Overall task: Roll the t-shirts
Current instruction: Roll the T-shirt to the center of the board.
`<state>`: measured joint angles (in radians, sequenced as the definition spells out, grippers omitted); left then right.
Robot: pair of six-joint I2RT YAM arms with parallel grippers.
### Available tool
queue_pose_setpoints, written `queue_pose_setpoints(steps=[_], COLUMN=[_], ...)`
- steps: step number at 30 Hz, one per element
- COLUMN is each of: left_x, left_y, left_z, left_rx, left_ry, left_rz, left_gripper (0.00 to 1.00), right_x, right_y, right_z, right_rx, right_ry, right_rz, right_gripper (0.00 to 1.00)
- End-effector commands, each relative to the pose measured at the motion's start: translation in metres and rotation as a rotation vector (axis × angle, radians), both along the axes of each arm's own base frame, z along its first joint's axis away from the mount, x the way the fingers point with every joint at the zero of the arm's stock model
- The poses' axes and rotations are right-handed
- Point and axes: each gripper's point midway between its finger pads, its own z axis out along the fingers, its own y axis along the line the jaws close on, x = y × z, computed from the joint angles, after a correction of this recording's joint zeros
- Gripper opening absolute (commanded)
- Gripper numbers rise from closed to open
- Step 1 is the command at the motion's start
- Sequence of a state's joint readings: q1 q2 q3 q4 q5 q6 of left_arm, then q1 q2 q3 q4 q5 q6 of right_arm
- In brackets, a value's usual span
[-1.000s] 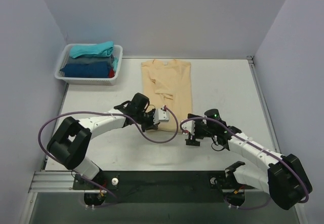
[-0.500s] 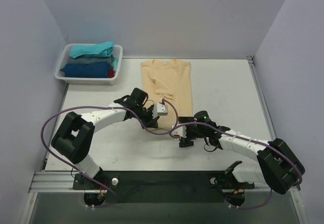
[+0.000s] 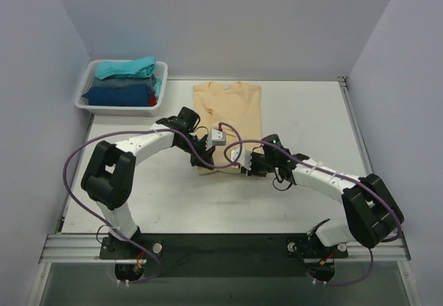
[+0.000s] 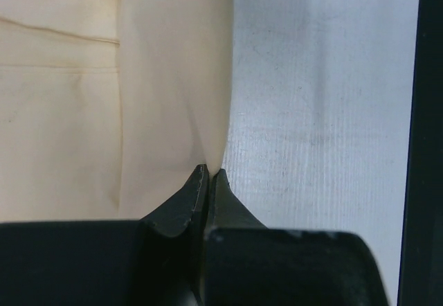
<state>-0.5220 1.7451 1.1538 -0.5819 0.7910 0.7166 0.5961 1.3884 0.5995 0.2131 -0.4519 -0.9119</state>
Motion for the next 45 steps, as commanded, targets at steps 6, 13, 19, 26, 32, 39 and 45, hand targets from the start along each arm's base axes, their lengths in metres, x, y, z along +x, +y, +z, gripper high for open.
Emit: queue_pose_setpoints(steps=[6,13,19,26,32,39,45], left_x=[-0.001,0.004,0.017,0.052,0.065,0.055,0.05], left_y=[0.005,0.006,0.002,-0.001,0.005,0.021,0.029], left_z=[0.018,0.021,0.006,-0.008,-0.027,-0.034,-0.03], left_rx=[-0.013,0.002,0.028,0.048,0.104,0.137,0.1], left_ry=[0.261,0.377,0.471,0.481,0.505,0.506,0.505], left_rz=[-0.109,-0.141,-0.104,-0.054,-0.054,-0.101,-0.047], left_gripper=[0.0,0.0,0.0,0.0,0.0,0.0,0.0], right_x=[-0.036,-0.038,-0.029,-0.004,0.007,0.027,0.035], right_y=[-0.001,-0.012,-0.018,-0.019,-0.02,-0.022,-0.018], right_z=[0.025,0.027,0.023,0.025,0.013,-0.011,0.006], right_rx=[0.031,0.012,0.033,0.035,-0.033,-0.136,-0.06], right_ry=[0.436,0.783,1.014,1.155,1.278,1.393,1.463], right_rz=[0.056,0.016,-0.024,-0.055,-0.128,-0.299,-0.236], right_gripper=[0.18,0.17,0.17,0.17,0.17,0.17,0.19])
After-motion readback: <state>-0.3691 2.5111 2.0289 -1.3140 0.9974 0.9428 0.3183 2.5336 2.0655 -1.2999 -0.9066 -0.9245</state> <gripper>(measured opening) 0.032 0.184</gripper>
